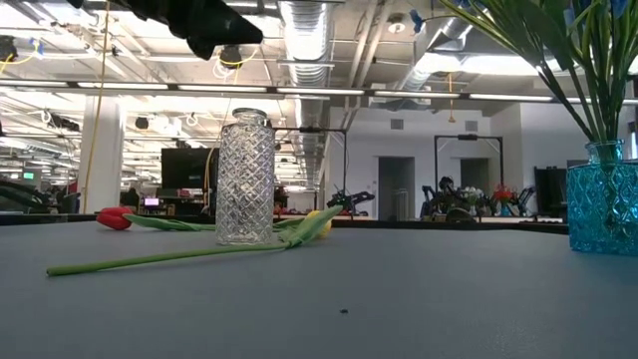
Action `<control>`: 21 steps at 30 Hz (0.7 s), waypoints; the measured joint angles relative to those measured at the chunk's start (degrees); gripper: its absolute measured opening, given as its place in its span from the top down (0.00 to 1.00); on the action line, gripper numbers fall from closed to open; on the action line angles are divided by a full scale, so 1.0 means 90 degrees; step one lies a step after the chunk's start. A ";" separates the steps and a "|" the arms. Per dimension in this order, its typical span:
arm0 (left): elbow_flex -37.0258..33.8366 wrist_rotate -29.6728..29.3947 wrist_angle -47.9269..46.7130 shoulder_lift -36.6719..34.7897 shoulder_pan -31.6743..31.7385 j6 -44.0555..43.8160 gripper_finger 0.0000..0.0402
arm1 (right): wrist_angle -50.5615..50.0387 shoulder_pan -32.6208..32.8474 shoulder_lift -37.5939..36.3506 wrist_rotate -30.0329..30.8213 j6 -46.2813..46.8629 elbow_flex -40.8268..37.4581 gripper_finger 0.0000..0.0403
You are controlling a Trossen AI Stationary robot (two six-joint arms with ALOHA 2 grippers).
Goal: Sort flowers into vase by color
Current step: Adjust the blue flower
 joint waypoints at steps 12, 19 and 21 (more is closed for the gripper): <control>0.0000 -0.0002 0.0043 0.0002 0.0000 0.0163 0.97 | -0.1853 -0.0201 0.0780 0.0155 0.0103 0.0261 0.71; 0.0000 -0.0011 0.0044 0.0002 0.0000 0.0163 0.97 | -0.2612 -0.0441 0.0584 0.0839 0.0492 0.0263 0.71; 0.0000 -0.0015 0.0041 0.0002 0.0000 0.0163 0.97 | -0.2710 -0.0534 0.0516 0.0846 0.0630 0.0263 0.71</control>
